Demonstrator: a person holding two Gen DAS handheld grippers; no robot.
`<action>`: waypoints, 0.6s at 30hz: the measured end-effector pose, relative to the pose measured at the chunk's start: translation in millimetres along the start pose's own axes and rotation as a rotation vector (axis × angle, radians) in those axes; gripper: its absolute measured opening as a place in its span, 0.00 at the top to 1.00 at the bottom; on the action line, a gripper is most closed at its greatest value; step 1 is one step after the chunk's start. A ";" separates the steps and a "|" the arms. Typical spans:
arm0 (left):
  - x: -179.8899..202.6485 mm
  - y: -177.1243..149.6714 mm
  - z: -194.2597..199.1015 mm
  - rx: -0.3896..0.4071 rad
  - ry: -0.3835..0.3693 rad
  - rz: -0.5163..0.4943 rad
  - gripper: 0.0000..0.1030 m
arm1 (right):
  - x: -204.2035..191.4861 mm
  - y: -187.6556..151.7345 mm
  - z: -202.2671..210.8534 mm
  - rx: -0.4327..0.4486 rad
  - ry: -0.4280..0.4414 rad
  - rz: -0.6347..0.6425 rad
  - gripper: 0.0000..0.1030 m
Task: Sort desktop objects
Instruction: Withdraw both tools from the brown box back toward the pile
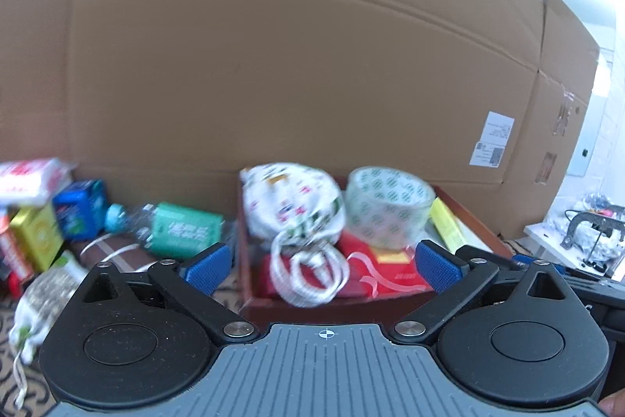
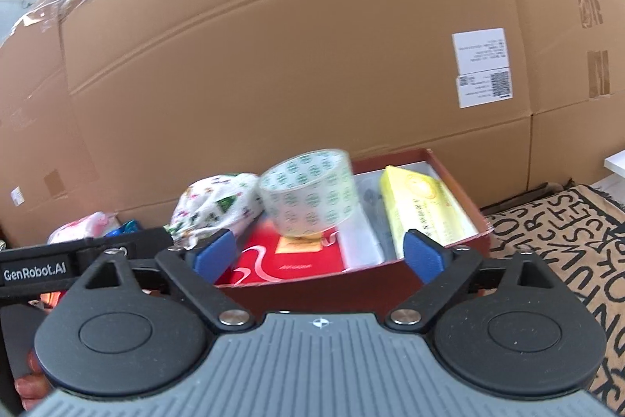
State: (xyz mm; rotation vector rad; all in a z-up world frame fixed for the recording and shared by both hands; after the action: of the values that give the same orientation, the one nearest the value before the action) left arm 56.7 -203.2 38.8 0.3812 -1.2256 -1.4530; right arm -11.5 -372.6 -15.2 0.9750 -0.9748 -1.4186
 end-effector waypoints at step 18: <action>-104.6 -28.4 99.9 0.057 0.176 0.127 0.00 | -116.2 -13.1 18.6 -0.065 0.206 0.150 0.00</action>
State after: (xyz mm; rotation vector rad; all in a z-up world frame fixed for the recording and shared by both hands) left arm -5.2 -71.6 14.9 0.4522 -1.1305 -1.2513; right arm -26.7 -255.2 -16.8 0.9584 -0.8267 -1.1926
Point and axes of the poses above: each gripper's, at about its wrist camera, not at the fingertips, and z roughly against the way its jaws point, x to its right, y to its top, the point moved 1 cm from there along -z, roughly the way its jaws point, and after that the axes turned 14 degrees about z, right-handed, at the moved point
